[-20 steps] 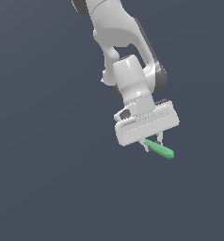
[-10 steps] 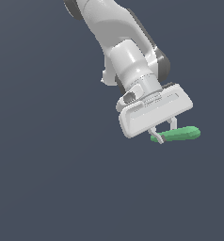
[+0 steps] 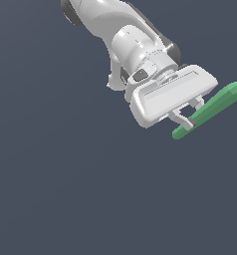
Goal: Pick up the object and move it to a goal position.
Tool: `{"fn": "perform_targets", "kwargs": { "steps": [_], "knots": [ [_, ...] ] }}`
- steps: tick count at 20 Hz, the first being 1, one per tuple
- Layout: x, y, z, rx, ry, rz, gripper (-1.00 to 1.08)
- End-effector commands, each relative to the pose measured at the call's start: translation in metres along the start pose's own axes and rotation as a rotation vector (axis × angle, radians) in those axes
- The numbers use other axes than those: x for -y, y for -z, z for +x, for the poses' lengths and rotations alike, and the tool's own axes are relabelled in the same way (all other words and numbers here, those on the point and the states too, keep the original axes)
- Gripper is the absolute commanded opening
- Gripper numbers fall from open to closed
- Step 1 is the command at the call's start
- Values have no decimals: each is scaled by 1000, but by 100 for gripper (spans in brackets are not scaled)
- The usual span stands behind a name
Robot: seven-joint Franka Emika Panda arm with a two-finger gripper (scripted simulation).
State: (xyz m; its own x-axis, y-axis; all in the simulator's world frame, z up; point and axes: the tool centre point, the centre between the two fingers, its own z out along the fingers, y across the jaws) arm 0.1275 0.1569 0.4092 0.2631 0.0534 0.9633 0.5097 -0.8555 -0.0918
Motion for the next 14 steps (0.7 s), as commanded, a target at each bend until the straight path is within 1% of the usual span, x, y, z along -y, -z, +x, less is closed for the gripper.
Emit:
{"fn": "perform_targets", "kwargs": {
  "steps": [1,5,8,11,14],
  "knots": [
    [5,7,15,-44,16,18,-100],
    [12,15,33,-95,35,42,-100],
    [16,20,41,-121,45,54,-100],
    [18,23,46,-137,51,63,-100],
    [19,23,47,-141,53,66,-100]
  ]
}}
